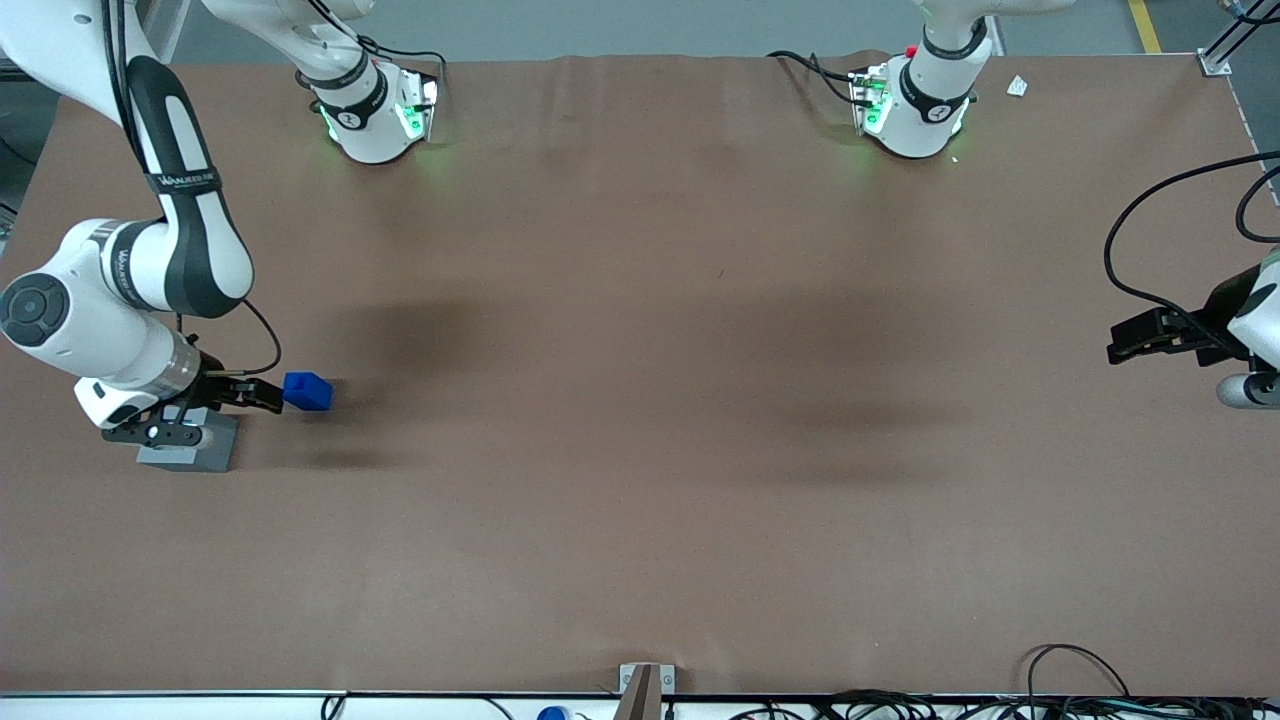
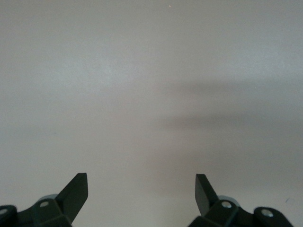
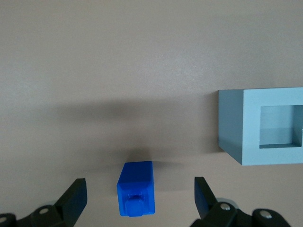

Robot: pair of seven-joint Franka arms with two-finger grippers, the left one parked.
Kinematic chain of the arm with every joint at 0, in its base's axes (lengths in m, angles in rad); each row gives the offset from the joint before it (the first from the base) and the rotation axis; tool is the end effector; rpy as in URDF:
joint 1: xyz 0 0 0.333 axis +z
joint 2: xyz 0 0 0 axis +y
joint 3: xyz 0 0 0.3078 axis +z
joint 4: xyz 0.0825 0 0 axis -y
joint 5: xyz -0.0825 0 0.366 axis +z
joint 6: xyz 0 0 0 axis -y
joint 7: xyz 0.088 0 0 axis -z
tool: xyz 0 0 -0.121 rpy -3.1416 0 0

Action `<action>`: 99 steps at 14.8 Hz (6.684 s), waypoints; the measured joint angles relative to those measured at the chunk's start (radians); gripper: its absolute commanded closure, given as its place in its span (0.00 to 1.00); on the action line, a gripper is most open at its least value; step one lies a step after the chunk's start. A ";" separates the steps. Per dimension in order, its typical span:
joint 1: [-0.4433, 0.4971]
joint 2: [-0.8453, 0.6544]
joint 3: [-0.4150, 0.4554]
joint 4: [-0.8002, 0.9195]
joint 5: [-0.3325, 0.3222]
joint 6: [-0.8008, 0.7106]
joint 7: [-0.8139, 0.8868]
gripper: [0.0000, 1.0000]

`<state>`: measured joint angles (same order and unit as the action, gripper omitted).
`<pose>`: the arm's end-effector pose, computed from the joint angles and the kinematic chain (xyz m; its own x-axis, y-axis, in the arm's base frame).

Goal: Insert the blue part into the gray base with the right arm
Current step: 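Move the open right gripper down over the blue block, then close the right gripper on the blue block and lift it, then carry the blue block over the gray base's opening, then lower the blue block into the gray base's opening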

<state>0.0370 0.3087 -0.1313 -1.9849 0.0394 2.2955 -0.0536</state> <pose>0.5872 -0.0519 0.3016 0.9982 -0.0605 0.0045 -0.0605 -0.9981 0.0104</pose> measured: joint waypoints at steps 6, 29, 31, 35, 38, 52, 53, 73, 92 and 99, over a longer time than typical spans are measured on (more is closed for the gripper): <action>0.000 0.013 0.000 0.000 0.000 -0.005 0.002 0.00; 0.043 0.064 0.003 -0.092 0.000 0.022 0.004 0.01; 0.043 0.064 0.002 -0.105 0.000 0.037 0.004 0.03; 0.043 0.064 0.000 -0.109 0.000 0.044 0.004 0.11; 0.042 0.066 -0.001 -0.110 0.000 0.045 0.004 0.17; 0.041 0.088 -0.002 -0.108 0.001 0.056 0.069 0.98; 0.040 0.088 -0.003 -0.093 0.001 0.028 0.070 0.98; -0.164 0.183 -0.015 0.391 -0.001 -0.370 -0.102 1.00; -0.226 0.279 -0.016 0.479 -0.001 -0.369 -0.249 1.00; -0.234 0.299 -0.015 0.481 -0.001 -0.354 -0.260 1.00</action>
<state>-0.1973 0.6078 -0.1467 -1.5042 0.0381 1.9419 -0.3141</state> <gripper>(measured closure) 0.489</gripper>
